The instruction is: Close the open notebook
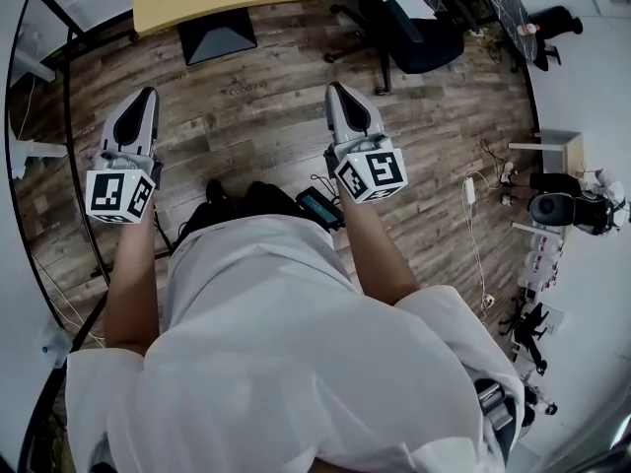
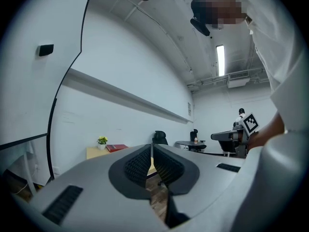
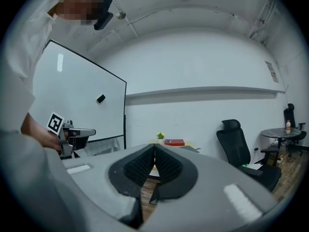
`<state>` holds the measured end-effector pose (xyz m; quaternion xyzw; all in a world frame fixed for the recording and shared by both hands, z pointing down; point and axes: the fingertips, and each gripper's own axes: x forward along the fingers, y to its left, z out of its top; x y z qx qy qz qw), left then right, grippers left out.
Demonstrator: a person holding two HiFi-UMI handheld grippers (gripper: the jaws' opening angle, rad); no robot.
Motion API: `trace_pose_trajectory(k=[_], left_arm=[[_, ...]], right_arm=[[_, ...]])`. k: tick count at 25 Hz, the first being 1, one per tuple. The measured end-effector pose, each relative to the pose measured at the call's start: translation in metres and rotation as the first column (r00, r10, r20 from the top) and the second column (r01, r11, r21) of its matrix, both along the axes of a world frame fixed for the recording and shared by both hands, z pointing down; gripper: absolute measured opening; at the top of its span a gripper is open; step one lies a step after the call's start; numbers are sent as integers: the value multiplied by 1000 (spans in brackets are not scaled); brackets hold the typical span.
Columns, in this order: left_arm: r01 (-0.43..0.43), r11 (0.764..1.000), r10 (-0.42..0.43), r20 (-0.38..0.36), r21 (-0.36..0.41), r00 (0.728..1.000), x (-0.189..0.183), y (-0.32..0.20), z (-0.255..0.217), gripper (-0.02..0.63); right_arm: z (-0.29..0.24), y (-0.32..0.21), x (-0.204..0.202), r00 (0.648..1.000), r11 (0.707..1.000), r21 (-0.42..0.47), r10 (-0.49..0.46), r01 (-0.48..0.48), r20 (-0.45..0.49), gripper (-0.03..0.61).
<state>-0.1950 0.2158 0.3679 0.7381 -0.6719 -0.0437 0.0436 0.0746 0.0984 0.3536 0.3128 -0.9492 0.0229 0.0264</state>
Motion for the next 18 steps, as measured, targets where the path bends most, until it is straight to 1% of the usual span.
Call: trace_pose_trajectory(k=[6,10,13,15,18], left_arm=[[-6,1000,6,27,13,1000,36,25,-15,12],[2,1000,-2,21,0,1000,69,35,-11,11],[10,1000,-9,19,-17,1000,98,41,-4,11],[15,999,-14,28,-31,1000,115,46,2,11],[45,997,-44,32,-57,999,127,53,15,11]], right_arm=[[-9,12,16,998,998,29,-47,46,32,3],[-14,25,44,996,996,46,-81,80,39,3],[-4,36,75,998,996,63,-68,68,7,3],[6,40,93,999,997,55,-47,47,0,3],[15,47,109,999,998,46,-33,33,7,3]])
